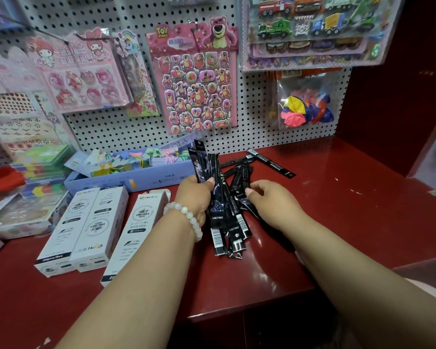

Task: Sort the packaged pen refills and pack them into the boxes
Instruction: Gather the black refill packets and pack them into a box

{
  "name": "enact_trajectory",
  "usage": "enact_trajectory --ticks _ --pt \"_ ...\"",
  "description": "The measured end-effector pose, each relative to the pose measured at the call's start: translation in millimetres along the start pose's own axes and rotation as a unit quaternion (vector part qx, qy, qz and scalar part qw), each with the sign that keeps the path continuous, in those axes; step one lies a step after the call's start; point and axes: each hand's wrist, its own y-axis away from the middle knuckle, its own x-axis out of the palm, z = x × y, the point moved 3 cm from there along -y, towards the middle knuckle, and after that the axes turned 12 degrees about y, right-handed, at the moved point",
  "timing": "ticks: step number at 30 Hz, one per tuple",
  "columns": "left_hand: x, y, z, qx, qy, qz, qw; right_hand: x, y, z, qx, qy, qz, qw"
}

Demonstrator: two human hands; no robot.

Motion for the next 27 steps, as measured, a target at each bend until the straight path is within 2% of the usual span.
enact_trajectory --ticks 3,10,12,16,21,25,27 --pt "0.2 1.6 -3.4 0.012 0.024 0.037 0.999 -2.4 3.0 18.3 -0.057 -0.011 -0.040 0.998" --pt "-6.8 26.2 -32.1 0.098 0.058 0.111 0.987 -7.5 5.4 71.3 -0.113 -0.171 -0.024 0.978" --pt "-11.9 30.0 -41.0 0.127 0.059 0.125 0.982 -11.5 6.6 84.1 -0.119 -0.236 -0.012 0.964" --pt "-21.9 42.3 -44.4 0.188 0.027 0.142 0.971 -4.2 15.4 94.1 -0.129 -0.388 -0.003 0.913" --pt "-30.5 55.1 -21.1 0.216 -0.038 0.156 0.963 33.9 20.1 83.8 -0.095 -0.458 0.047 0.883" --pt "-32.0 58.2 -10.0 0.218 -0.039 0.158 0.962 32.8 23.2 83.2 -0.097 -0.530 0.063 0.840" --pt "-33.5 56.3 -5.5 0.221 -0.056 0.166 0.959 32.3 19.8 79.0 -0.107 -0.538 0.066 0.833"
